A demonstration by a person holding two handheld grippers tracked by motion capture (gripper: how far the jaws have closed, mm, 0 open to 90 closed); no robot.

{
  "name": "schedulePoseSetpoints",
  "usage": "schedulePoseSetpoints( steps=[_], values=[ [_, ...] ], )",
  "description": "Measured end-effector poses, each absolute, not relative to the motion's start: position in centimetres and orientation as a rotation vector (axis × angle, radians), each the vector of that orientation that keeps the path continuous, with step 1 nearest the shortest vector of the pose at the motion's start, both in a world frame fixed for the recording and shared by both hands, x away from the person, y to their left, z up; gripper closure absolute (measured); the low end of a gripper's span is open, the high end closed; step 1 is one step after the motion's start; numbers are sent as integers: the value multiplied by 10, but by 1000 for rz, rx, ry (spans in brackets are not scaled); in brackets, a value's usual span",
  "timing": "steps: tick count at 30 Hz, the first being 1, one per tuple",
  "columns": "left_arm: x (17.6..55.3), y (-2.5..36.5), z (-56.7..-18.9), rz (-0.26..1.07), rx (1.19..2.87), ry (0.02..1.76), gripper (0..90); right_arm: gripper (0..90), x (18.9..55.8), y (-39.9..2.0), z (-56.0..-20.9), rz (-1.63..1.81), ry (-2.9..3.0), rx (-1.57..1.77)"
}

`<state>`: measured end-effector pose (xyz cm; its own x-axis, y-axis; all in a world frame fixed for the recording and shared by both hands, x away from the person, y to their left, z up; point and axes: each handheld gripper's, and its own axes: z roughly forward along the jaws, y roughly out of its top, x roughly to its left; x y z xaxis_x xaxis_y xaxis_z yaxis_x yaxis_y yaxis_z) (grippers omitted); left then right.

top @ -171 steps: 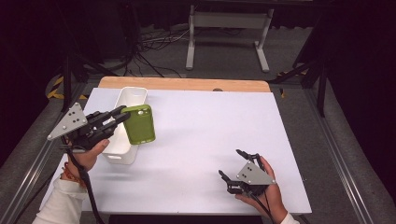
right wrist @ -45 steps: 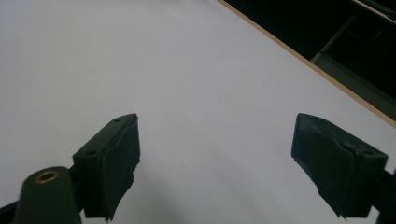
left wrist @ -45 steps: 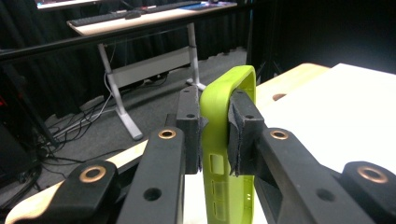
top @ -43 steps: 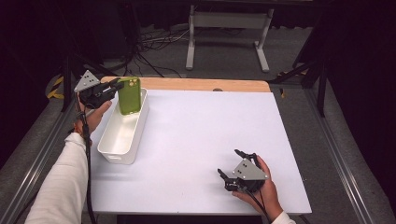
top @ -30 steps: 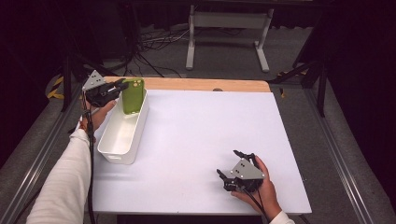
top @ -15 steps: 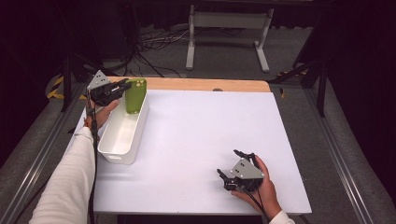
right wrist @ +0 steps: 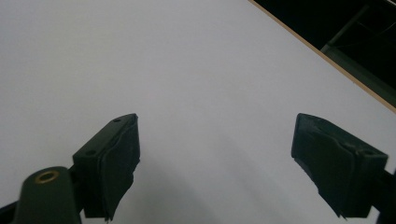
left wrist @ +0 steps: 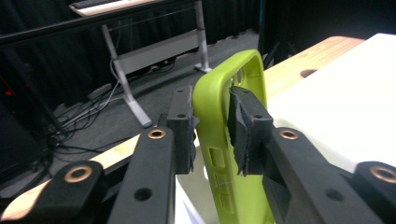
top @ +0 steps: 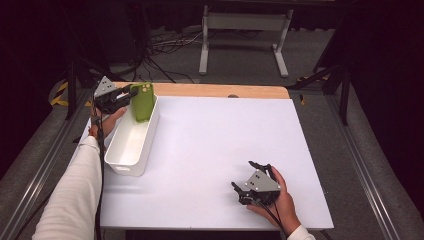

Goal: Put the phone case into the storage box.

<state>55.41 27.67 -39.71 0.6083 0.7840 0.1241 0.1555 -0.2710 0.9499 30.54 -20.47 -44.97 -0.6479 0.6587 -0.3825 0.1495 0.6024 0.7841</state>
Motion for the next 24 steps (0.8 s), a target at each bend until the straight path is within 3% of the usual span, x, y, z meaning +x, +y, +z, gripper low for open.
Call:
schedulePoseSetpoints(
  steps=[24],
  values=[
    [560, 276, -405, 784, 1860, 836, 583, 164, 306, -204, -450, 971, 2170, 618]
  ],
)
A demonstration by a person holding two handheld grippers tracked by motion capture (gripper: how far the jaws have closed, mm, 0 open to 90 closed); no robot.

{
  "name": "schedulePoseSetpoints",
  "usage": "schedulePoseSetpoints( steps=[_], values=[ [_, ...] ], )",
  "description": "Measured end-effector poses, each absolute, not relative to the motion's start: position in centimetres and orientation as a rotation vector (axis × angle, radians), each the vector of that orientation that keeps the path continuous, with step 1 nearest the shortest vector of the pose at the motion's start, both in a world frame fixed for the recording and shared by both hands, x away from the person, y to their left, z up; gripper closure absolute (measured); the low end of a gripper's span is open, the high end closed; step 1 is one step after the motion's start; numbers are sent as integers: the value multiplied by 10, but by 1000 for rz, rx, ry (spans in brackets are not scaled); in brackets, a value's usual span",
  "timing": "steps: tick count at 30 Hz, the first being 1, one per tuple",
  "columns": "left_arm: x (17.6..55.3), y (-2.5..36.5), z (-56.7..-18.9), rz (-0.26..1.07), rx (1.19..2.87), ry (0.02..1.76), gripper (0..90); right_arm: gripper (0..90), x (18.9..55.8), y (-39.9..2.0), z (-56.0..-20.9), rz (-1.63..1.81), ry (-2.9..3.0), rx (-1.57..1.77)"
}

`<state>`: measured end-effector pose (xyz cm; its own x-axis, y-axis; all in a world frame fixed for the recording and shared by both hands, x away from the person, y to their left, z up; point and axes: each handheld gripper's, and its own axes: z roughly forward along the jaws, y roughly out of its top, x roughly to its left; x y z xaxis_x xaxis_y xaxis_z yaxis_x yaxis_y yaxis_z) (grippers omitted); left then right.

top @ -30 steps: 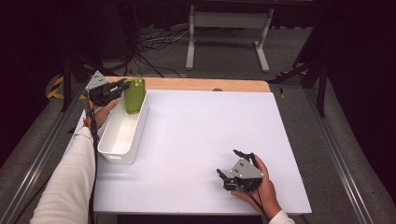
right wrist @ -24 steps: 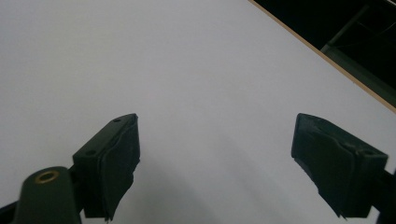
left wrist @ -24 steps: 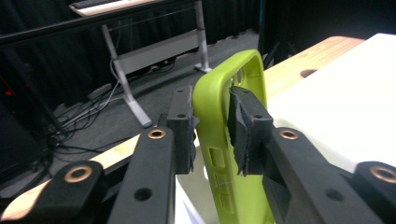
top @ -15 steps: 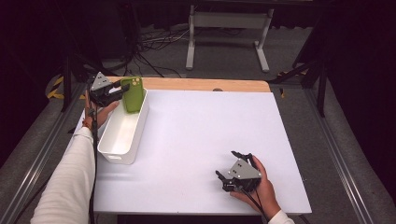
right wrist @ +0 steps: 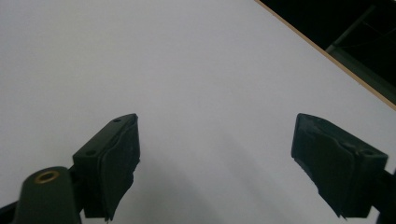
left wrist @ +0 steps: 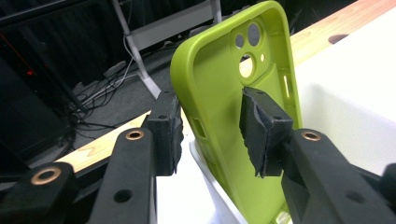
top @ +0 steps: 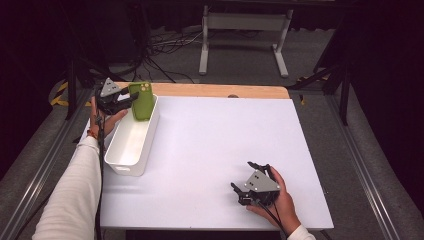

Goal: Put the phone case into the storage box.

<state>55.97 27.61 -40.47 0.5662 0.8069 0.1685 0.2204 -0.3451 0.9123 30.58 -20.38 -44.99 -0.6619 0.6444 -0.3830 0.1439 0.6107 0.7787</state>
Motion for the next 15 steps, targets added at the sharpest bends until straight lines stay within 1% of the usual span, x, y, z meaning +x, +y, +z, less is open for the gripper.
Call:
schedulePoseSetpoints(
  steps=[2, 15],
  values=[
    [559, 277, -404, 773, 1849, 835, 538, 164, 306, -203, -450, 970, 2171, 615],
    [550, 276, -395, 775, 1823, 829, 472, 164, 306, -204, -448, 977, 2163, 600]
  ],
)
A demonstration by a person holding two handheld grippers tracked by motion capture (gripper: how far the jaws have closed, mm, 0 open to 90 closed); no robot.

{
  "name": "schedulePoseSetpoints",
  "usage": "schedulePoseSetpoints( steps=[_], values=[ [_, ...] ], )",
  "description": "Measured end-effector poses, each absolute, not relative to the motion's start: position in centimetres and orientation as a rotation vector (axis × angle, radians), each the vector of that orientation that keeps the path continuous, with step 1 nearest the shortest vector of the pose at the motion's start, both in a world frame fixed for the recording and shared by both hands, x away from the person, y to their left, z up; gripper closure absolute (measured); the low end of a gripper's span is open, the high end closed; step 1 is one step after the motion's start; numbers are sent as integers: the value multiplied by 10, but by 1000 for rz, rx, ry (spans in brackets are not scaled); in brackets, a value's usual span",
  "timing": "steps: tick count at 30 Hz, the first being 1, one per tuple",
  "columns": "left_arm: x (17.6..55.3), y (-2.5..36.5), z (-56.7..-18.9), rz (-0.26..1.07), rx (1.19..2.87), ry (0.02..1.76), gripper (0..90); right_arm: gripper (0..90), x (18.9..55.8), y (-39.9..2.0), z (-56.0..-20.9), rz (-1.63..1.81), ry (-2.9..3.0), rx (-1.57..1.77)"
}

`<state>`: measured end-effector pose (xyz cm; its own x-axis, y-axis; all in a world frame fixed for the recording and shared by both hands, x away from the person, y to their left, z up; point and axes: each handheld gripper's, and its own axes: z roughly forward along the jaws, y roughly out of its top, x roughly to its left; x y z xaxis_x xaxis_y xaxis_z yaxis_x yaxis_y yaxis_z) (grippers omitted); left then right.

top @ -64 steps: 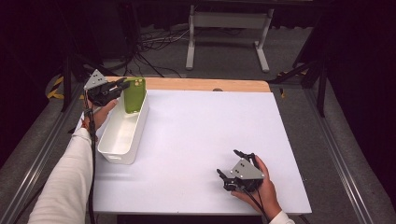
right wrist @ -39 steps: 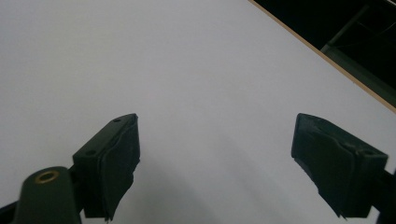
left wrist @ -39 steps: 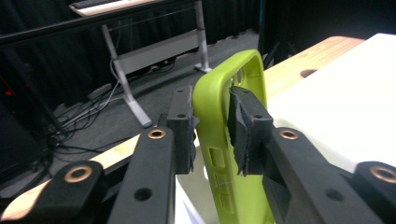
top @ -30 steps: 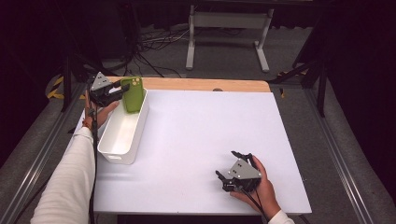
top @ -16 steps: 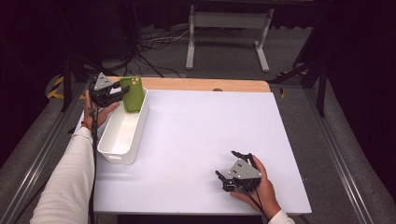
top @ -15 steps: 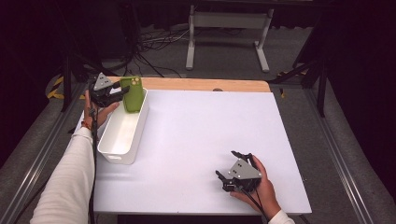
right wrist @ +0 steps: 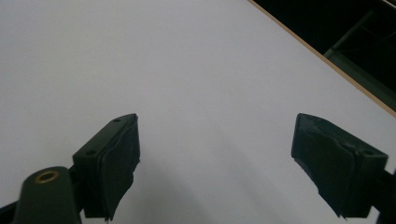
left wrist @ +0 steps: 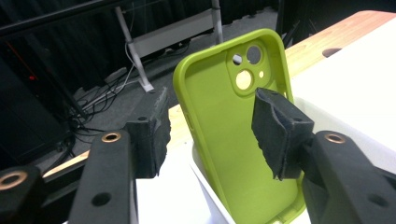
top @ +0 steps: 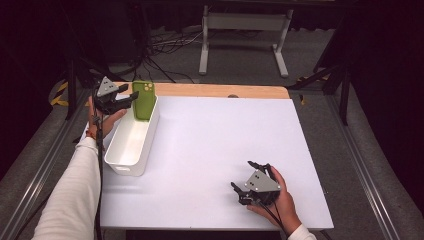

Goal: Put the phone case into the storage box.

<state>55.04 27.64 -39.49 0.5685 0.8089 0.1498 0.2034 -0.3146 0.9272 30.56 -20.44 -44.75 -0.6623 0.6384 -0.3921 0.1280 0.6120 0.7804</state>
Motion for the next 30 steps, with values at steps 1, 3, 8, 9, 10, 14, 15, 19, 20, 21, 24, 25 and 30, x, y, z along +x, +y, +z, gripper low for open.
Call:
schedulePoseSetpoints(
  steps=[1, 3, 8, 9, 10, 14, 15, 19, 20, 21, 24, 25, 30],
  values=[
    [550, 276, -395, 775, 1823, 829, 472, 164, 306, -204, -448, 977, 2163, 600],
    [546, 276, -394, 781, 1822, 822, 464, 164, 305, -204, -448, 978, 2165, 597],
    [538, 274, -393, 779, 1812, 813, 443, 164, 305, -203, -447, 985, 2164, 588],
    [537, 274, -392, 782, 1813, 811, 434, 164, 305, -202, -447, 986, 2163, 586],
    [536, 274, -391, 785, 1804, 811, 428, 164, 305, -202, -447, 987, 2162, 586],
    [528, 274, -384, 787, 1778, 797, 417, 164, 305, -201, -446, 992, 2159, 576],
    [526, 274, -382, 784, 1778, 797, 414, 164, 305, -200, -446, 993, 2158, 575],
    [520, 273, -381, 780, 1771, 789, 396, 164, 305, -200, -445, 1000, 2159, 573],
    [518, 272, -382, 772, 1774, 789, 396, 164, 305, -200, -445, 1001, 2160, 572],
    [516, 272, -382, 779, 1783, 784, 393, 164, 306, -200, -445, 1002, 2160, 570],
    [511, 271, -383, 781, 1782, 783, 377, 164, 306, -199, -445, 1003, 2165, 565],
    [509, 272, -382, 783, 1786, 781, 377, 164, 306, -198, -445, 1009, 2163, 563],
    [499, 272, -381, 784, 1771, 776, 351, 164, 307, -196, -444, 1022, 2161, 553]
  ],
)
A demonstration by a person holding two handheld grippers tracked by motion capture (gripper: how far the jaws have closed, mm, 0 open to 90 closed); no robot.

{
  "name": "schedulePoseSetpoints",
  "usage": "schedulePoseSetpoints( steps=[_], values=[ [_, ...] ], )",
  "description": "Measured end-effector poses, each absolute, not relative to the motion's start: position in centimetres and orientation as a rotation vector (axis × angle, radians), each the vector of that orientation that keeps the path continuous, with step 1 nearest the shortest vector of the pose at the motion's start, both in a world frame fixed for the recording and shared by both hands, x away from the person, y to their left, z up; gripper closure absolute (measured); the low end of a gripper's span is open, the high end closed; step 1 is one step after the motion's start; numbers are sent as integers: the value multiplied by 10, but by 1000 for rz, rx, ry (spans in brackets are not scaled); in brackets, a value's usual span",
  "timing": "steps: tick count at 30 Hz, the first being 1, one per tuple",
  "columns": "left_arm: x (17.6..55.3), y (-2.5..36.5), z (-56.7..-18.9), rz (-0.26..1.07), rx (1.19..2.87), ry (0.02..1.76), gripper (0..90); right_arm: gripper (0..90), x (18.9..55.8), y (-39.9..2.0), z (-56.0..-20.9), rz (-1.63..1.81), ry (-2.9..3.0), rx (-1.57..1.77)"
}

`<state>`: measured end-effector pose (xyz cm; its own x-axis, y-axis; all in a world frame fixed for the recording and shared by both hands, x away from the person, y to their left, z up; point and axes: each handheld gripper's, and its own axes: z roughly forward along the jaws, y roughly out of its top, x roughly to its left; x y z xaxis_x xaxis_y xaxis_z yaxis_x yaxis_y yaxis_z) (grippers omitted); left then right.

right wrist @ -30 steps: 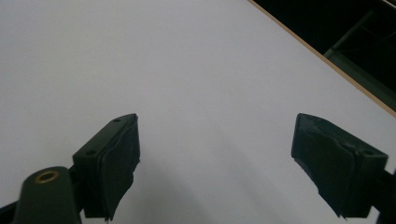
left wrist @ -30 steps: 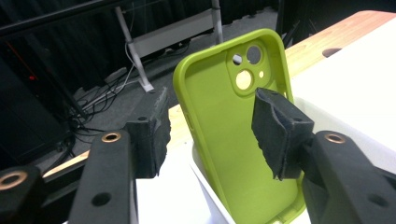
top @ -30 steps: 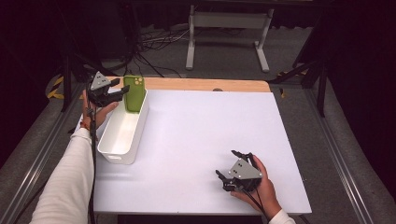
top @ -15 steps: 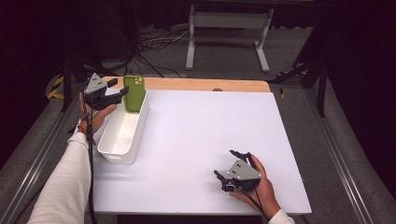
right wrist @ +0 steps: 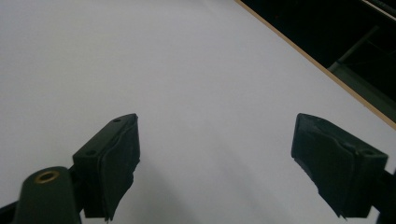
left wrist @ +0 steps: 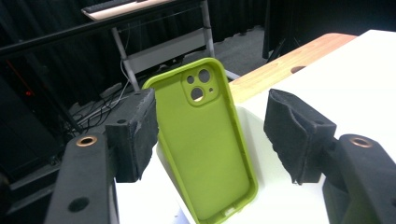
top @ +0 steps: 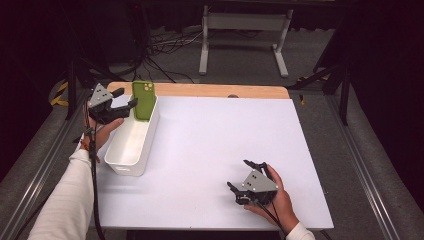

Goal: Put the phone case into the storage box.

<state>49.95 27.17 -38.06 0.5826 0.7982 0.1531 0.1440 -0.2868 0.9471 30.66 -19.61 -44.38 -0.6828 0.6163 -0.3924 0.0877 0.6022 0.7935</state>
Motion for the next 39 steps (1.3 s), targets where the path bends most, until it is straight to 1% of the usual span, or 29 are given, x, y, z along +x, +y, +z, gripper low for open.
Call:
schedulePoseSetpoints(
  steps=[5, 18, 27, 30, 39],
  values=[
    [489, 270, -379, 774, 1765, 770, 318, 164, 307, -195, -444, 1029, 2165, 543],
    [464, 267, -376, 765, 1730, 769, 176, 164, 307, -194, -443, 1036, 2173, 524],
    [447, 272, -373, 750, 1678, 759, 144, 163, 306, -195, -440, 1052, 2159, 531],
    [442, 273, -372, 750, 1682, 754, 124, 163, 305, -196, -440, 1054, 2156, 535],
    [432, 270, -375, 742, 1697, 731, 100, 163, 305, -198, -439, 1067, 2146, 549]
  ],
)
